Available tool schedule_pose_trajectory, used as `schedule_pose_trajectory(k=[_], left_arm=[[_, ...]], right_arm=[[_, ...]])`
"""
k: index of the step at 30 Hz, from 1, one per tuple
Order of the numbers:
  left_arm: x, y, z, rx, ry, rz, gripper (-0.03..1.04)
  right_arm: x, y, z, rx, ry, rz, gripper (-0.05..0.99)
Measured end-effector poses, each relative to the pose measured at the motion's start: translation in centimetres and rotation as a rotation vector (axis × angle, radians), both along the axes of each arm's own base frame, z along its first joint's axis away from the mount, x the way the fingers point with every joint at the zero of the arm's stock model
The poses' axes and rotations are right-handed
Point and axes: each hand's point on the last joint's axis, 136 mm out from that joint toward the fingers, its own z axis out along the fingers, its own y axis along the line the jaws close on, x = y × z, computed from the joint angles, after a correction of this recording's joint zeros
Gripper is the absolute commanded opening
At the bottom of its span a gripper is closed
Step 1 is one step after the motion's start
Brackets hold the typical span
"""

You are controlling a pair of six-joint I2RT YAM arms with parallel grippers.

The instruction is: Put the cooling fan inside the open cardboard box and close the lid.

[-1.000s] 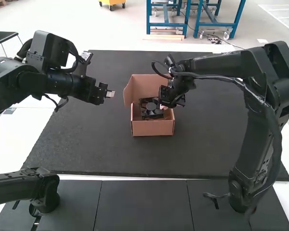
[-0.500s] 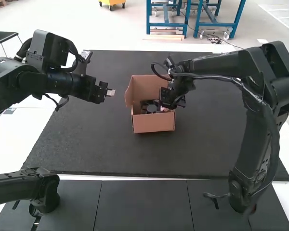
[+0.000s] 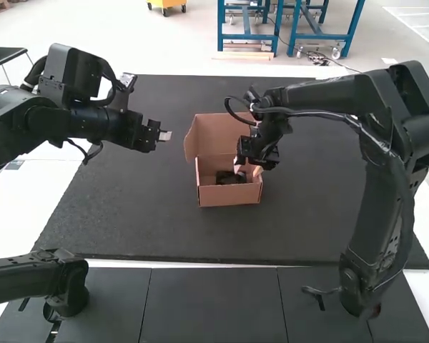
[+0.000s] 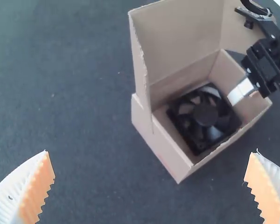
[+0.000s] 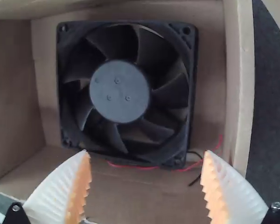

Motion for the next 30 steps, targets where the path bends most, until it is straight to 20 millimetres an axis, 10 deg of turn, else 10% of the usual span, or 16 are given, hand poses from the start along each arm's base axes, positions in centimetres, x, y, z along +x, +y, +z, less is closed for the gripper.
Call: schedule_pose_trajectory(k=[16,30], left_arm=[[1.1,-0.5,-1.5,0.001,0.002,0.000,0.96],[2.9,-1.4,-3.5,0.014,0.051,0.010,0.96]], right_arm=[[-2.1,-0.6,5.6,-0.008,0.016,0.118,0.73],[-3.5,-4.6,10.9,-0.100,-0.393,0.343,0.73]])
